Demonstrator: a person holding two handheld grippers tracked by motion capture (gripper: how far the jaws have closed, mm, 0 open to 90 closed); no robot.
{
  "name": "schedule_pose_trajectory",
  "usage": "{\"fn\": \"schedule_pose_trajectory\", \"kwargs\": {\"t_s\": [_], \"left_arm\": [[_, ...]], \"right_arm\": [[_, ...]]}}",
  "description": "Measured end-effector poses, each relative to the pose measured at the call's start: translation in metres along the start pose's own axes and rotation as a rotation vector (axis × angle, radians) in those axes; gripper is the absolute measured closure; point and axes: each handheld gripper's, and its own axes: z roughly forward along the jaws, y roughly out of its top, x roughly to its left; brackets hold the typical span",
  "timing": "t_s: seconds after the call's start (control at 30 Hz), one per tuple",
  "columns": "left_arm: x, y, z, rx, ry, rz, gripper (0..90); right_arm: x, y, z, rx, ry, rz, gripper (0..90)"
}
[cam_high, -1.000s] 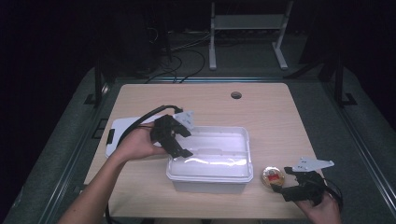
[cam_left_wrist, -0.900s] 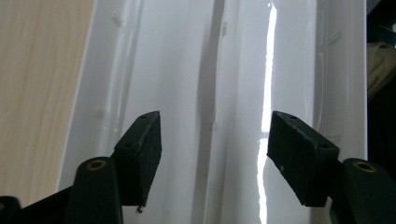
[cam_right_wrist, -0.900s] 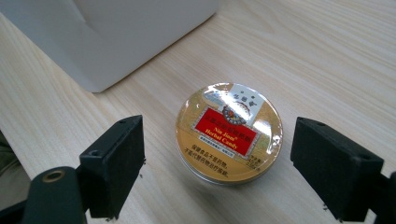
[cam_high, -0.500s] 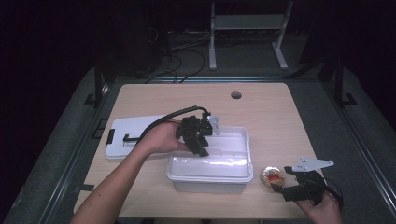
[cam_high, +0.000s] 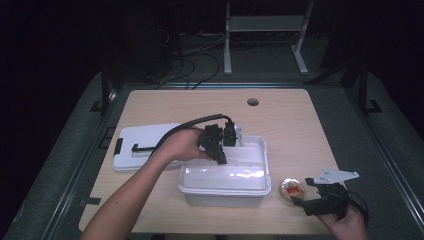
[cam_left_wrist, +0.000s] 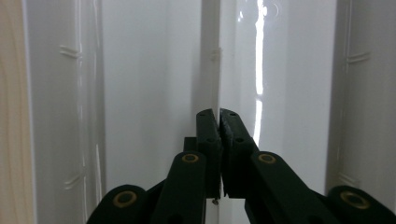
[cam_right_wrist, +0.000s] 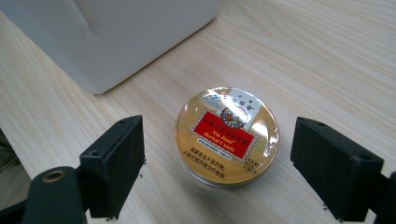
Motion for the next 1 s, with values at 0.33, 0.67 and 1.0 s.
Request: {"fn": "schedule_pose_trajectory", "kwargs": {"t_s": [0.33,0.67,1.0], "left_arm": [[0.002,0.001,-0.002,-0.004,-0.012,-0.038,89.8],[-0.004,-0.004,-0.025,-0.072,0.016,-0.029,89.8],[-0.033,-0.1,-0.109,-0.223,0.163,-0.118,89.7]], "right_arm": [[0.0,0.0,0.001,0.0,0.005,0.001,17.1],[-0.003,-0.002,0.001,0.001,0.004,0.007,17.1],[-0.003,-0.002,0.001,0.004,0.0,0.019,17.1]]}}
